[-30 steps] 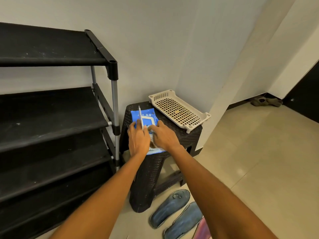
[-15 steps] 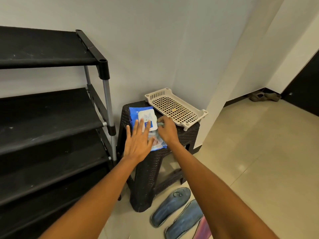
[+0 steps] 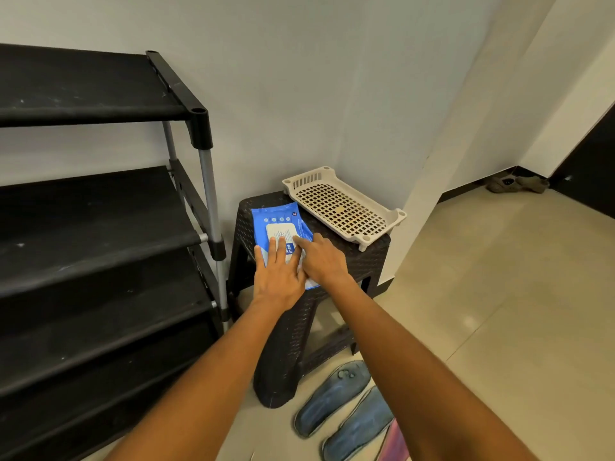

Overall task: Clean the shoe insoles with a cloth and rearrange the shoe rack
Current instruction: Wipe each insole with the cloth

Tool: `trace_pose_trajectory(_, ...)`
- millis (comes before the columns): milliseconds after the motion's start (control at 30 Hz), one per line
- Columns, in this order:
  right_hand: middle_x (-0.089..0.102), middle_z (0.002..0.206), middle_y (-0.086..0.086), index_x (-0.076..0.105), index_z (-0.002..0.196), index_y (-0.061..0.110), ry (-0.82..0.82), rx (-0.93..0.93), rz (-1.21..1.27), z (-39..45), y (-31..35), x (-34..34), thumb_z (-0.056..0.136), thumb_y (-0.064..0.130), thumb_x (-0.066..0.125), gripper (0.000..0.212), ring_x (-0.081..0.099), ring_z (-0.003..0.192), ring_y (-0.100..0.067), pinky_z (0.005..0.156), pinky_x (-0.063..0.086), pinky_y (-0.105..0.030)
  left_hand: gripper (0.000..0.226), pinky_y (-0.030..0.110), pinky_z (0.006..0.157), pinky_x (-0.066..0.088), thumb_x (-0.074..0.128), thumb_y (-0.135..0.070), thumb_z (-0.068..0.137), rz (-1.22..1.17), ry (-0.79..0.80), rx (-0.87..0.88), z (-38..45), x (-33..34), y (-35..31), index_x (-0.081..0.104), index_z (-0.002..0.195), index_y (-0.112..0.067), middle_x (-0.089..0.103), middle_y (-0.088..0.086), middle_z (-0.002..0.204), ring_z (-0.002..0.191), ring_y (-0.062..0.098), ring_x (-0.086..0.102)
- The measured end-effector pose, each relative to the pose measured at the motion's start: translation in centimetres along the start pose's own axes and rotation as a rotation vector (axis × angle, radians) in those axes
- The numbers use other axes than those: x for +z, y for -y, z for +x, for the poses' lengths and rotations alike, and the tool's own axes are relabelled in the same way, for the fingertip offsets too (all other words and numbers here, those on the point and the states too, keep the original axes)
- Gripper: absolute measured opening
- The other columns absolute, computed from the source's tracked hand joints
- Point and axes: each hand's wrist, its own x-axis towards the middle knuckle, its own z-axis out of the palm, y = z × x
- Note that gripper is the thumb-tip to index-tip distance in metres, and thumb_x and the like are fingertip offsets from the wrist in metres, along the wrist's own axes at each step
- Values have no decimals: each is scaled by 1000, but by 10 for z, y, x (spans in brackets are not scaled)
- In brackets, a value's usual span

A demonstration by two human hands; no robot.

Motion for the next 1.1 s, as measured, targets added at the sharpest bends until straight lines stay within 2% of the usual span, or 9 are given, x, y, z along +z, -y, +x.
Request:
trace_pose_trajectory(333,34,143,-9,31,144,32,208,71,124,6,0,-22,93,17,48,56,37,131,-28,100,42,-43,58,52,115,-5,11,-47,101,-95,64,-26,3,0,-2,-7,151,-25,-11,10,159,145,28,-16)
trace_pose_trajectory(400,36,142,-9,34,144,28,111,85,217,8,-2,-23,91,10,49,58,40,129,-27,99,43,-41,59,49,115,-7,11,-49,100,-113,74,-26,11,0,1,-8,151,-25,-14,11,158,144,29,-18)
trace_pose_trajectory(500,43,135,-12,43,136,14,-208,140,500,12,-1,-24,89,2,48,49,48,119,-27,92,42,-33,59,47,116,-7,14,-49,100,-148,85,-92,33,-4,9,-5,151,-25,-16,13,157,144,31,-19)
trace_pose_trajectory(567,46,126,-12,50,127,10,-327,149,625,14,1,-25,89,1,50,40,52,109,-26,84,39,-27,58,47,116,-6,20,-44,101,-175,85,-147,51,-8,15,-1,152,-25,-16,14,157,144,32,-18)
trace_pose_trajectory(633,52,118,-11,57,115,8,-395,159,738,16,1,-26,87,2,54,28,53,103,-23,82,39,-25,58,47,117,-5,24,-41,101,-212,99,-191,64,-11,19,2,152,-24,-16,15,157,144,33,-17)
trace_pose_trajectory(733,63,105,-8,63,100,9,-454,235,937,14,-1,-27,87,5,58,15,58,95,-18,84,49,-32,59,50,115,-9,23,-44,101,-213,108,-217,68,-15,16,1,152,-23,-14,15,157,144,34,-17)
trace_pose_trajectory(900,66,102,-3,61,101,15,-400,352,963,-12,-3,-23,90,25,60,15,61,94,-17,84,51,-36,57,52,114,-9,22,-38,102,-110,-147,-119,34,-18,6,4,152,-16,-4,14,158,146,29,-8)
trace_pose_trajectory(1000,65,103,-2,62,108,14,-402,462,978,-39,-2,-23,93,28,56,21,60,94,-16,81,49,-32,50,46,117,9,31,-26,102,-265,-332,-10,0,-27,2,22,148,-11,19,13,156,144,28,15)
trace_pose_trajectory(1100,64,99,1,65,108,12,-438,492,1052,-73,1,-26,92,21,58,21,58,88,-12,74,41,-22,34,42,93,45,37,-28,100,-776,-300,-16,-40,-38,-10,45,132,-19,54,2,124,112,21,54)
